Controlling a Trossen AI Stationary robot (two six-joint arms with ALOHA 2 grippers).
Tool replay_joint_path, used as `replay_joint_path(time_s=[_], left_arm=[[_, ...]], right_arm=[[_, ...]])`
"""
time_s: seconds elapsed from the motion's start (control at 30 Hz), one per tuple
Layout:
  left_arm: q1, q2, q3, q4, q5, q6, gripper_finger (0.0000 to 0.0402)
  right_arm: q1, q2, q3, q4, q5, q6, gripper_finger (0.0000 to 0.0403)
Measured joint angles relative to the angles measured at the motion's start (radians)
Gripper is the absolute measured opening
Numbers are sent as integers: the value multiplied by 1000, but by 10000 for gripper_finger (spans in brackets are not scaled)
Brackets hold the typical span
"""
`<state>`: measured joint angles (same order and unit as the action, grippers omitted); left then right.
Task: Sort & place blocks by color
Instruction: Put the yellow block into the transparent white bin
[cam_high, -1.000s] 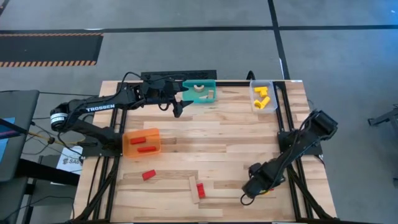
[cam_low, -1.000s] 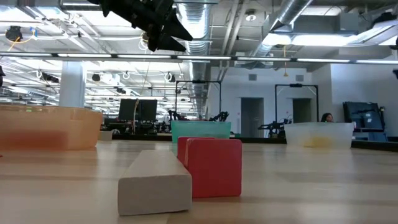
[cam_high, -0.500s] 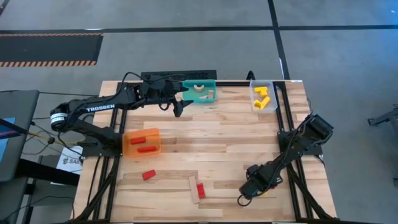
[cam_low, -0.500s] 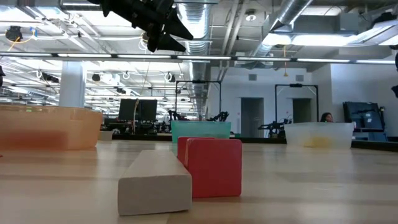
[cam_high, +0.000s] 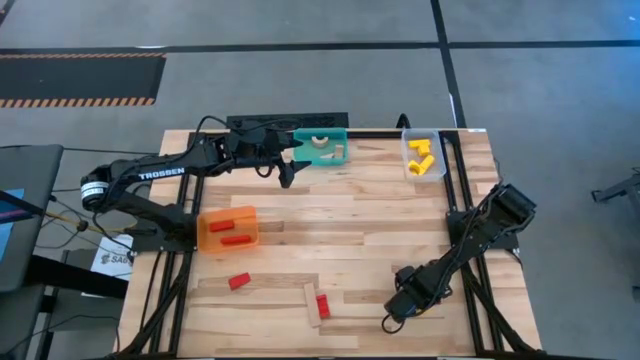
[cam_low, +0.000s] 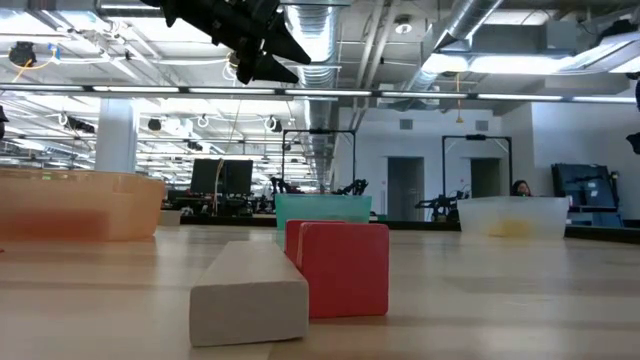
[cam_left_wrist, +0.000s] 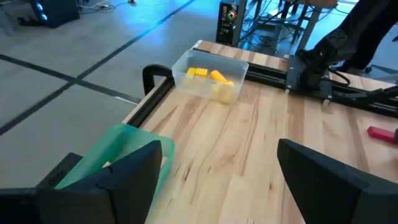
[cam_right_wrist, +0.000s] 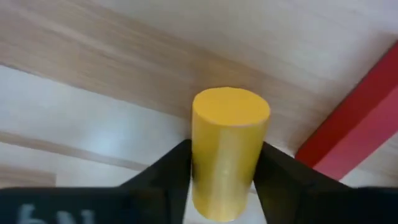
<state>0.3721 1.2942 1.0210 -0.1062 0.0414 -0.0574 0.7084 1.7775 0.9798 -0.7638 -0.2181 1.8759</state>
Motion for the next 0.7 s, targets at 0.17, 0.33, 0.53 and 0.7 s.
replay_joint_path(time_s=[0.17,0.33,0.53,0.7], left_arm=[[0,0,0,-1,0,0,306],[0,0,0,-2,1,-9,306],[0,0,0,-1,6,-34,306],[0,0,0,-12,5,-60,306]], right_arm=[[-14,0,0,-16,44,-39,116],[-55,-63,-7,-73,203,-121,116],[-209,-222,-5,-317,474,-236,116],[-525,-316,-3,-371,651,-592,116]])
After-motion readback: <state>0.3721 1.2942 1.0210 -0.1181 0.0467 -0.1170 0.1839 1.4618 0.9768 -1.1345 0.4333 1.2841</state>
